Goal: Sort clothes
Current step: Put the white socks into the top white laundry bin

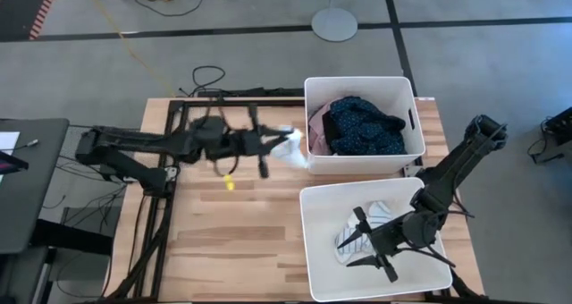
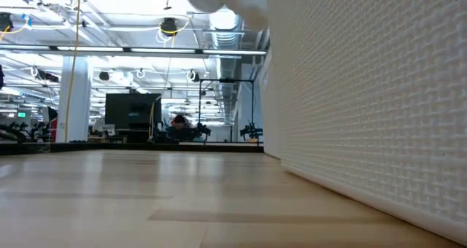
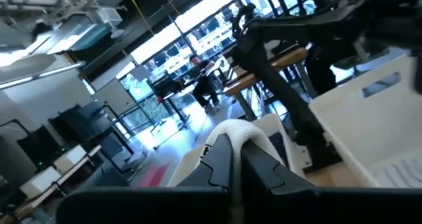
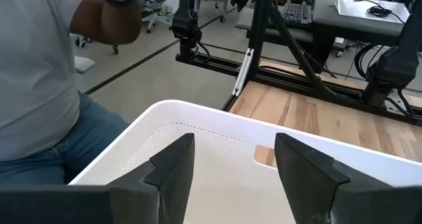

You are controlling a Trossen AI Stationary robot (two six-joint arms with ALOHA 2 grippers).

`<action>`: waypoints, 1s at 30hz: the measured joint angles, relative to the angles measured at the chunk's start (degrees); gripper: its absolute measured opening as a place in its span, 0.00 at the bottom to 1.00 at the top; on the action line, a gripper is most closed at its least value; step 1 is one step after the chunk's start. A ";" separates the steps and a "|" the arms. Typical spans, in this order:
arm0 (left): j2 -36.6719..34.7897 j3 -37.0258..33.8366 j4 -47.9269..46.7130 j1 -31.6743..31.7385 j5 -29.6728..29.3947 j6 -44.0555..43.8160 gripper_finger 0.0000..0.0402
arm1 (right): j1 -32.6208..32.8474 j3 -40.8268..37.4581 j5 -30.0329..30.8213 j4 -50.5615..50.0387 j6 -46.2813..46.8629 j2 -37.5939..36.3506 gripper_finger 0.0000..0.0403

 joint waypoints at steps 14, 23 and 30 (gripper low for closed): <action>19.91 20.66 -2.87 10.25 9.29 -2.03 0.01 | -0.01 0.00 0.00 -0.19 0.43 3.75 0.57; 27.43 26.73 -8.69 14.38 10.91 -4.29 0.01 | 2.28 0.00 0.01 0.40 2.43 6.11 0.57; 29.64 26.79 -12.39 16.42 13.82 -8.02 0.02 | 3.76 0.00 0.24 1.33 3.04 6.12 0.57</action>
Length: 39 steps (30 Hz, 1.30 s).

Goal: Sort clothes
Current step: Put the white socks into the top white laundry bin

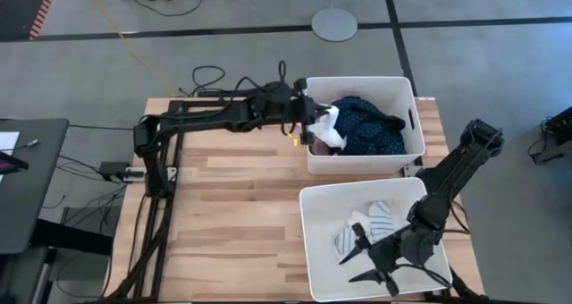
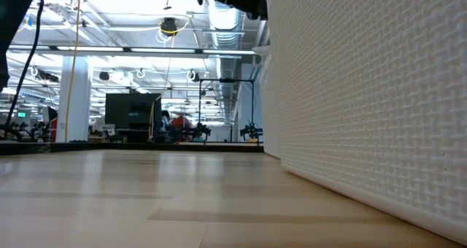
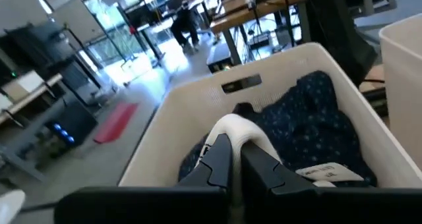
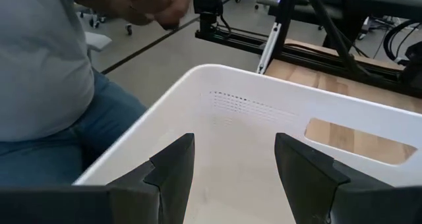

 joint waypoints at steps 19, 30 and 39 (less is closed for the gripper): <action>0.96 -0.02 -12.41 -0.01 0.52 -1.05 0.15 | -0.15 0.00 0.24 0.46 -0.20 -0.02 0.57; 0.94 -0.04 -19.97 -1.56 0.46 -1.27 0.39 | -0.07 0.00 1.51 0.44 0.45 -0.02 0.57; -1.72 -0.11 -24.70 -3.13 0.06 -1.27 0.45 | -0.11 0.00 1.51 0.37 0.44 -0.04 0.57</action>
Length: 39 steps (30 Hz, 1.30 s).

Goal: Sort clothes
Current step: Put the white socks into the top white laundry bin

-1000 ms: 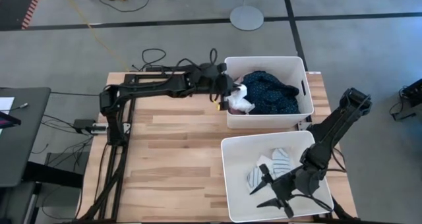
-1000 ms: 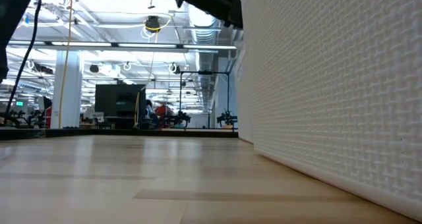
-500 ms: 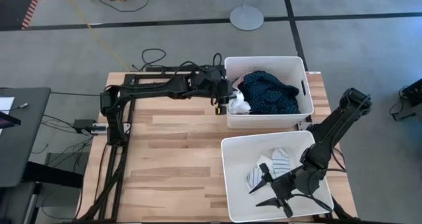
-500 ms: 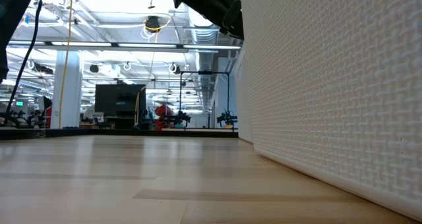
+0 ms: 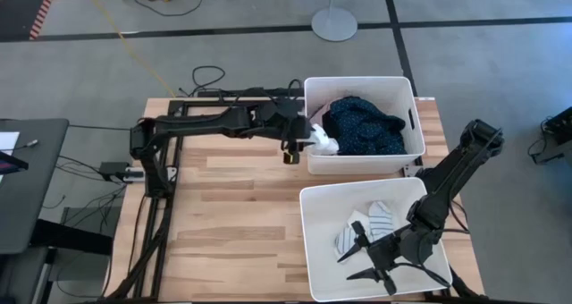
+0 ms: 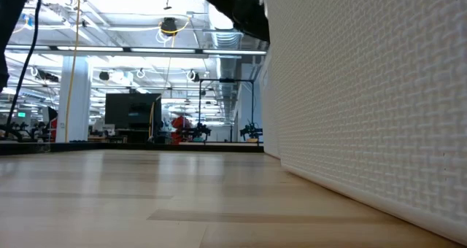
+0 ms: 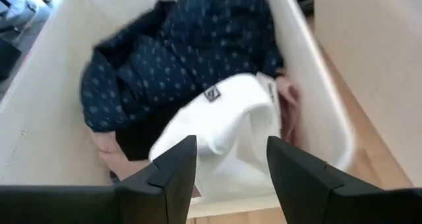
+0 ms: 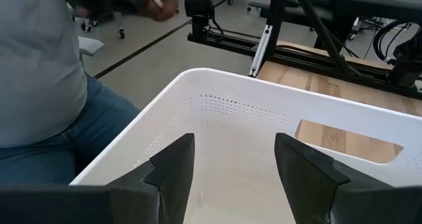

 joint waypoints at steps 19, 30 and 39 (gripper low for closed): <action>-17.64 0.00 -13.90 -7.78 -0.67 -1.47 0.45 | -0.48 0.00 -0.01 0.01 -1.37 -0.02 0.57; -25.00 0.00 -26.22 -16.72 -10.79 -8.73 0.45 | -0.48 0.00 0.00 0.16 -1.53 -0.02 0.57; -24.25 -0.94 -23.00 -20.11 -16.44 -3.63 0.44 | -1.09 0.00 2.76 2.24 -5.67 -0.11 0.57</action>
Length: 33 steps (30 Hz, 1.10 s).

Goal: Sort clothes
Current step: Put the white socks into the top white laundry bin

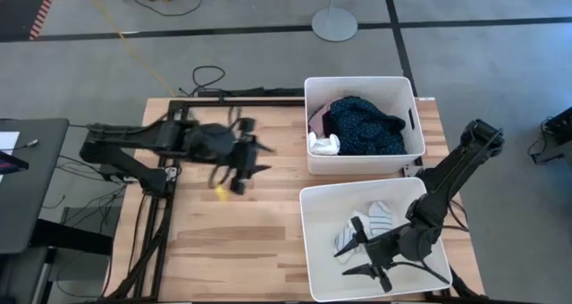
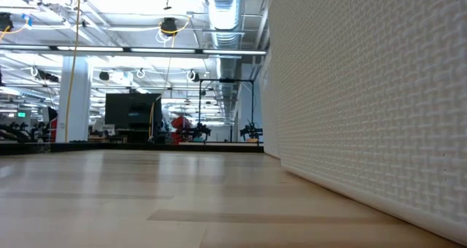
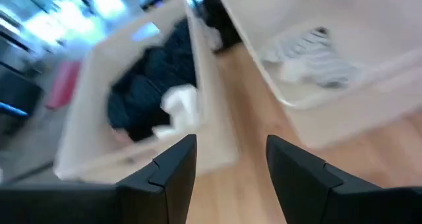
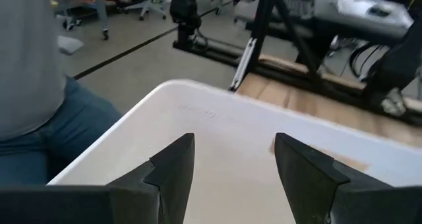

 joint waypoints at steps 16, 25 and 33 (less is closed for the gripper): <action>25.24 10.87 11.74 25.58 36.64 13.80 0.54 | -0.14 0.00 0.15 -1.39 4.12 1.15 0.57; 38.03 28.51 3.03 24.49 41.52 17.24 0.57 | -0.58 0.00 0.20 -3.25 7.54 3.41 0.57; 49.66 40.24 -5.54 25.25 40.35 16.89 0.58 | -0.53 0.00 0.19 -2.74 10.60 5.87 0.57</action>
